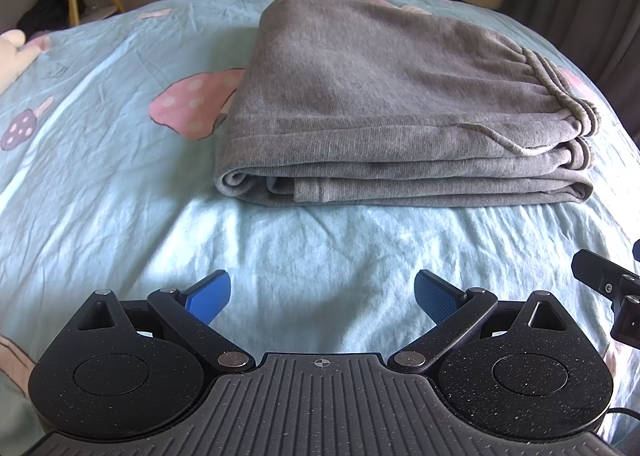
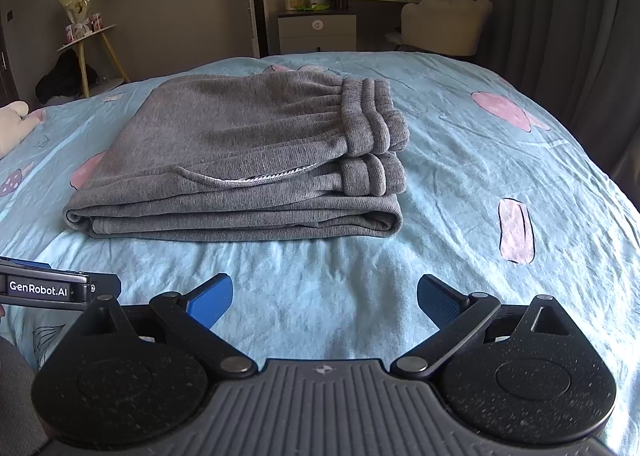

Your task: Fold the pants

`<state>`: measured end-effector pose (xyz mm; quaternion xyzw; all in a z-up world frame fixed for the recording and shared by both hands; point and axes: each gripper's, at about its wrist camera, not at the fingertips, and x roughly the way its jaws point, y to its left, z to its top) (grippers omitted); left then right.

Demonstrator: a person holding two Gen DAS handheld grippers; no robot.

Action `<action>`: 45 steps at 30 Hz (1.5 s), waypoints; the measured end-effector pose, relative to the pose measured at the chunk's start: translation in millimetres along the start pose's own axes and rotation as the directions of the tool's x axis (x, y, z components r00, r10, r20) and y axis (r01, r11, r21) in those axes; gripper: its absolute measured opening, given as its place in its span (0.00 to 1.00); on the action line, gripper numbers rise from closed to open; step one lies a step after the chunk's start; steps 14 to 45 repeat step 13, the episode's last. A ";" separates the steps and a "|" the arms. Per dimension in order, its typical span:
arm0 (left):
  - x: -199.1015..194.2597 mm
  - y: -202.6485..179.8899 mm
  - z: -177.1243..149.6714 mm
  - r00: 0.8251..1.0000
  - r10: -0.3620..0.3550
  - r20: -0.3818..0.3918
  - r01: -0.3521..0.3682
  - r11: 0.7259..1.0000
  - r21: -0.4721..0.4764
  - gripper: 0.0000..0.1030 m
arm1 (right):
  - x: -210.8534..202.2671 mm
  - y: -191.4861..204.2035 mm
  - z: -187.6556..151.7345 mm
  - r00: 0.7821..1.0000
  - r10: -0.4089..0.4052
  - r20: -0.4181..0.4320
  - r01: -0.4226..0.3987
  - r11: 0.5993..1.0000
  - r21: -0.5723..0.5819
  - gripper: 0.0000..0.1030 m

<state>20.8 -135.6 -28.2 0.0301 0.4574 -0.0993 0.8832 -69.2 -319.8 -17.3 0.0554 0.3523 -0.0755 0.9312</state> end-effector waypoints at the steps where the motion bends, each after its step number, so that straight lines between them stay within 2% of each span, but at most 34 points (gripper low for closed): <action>1: -0.1 -0.2 -0.1 1.000 0.002 0.001 -0.002 1.000 0.000 0.98 | -0.2 0.5 0.0 1.000 0.000 0.001 0.000 1.000 -0.002 0.96; 45: 1.2 -0.7 0.5 1.000 0.011 -0.011 -0.011 1.000 0.006 0.98 | -0.8 0.5 -0.1 1.000 -0.002 0.001 0.002 1.000 -0.003 0.96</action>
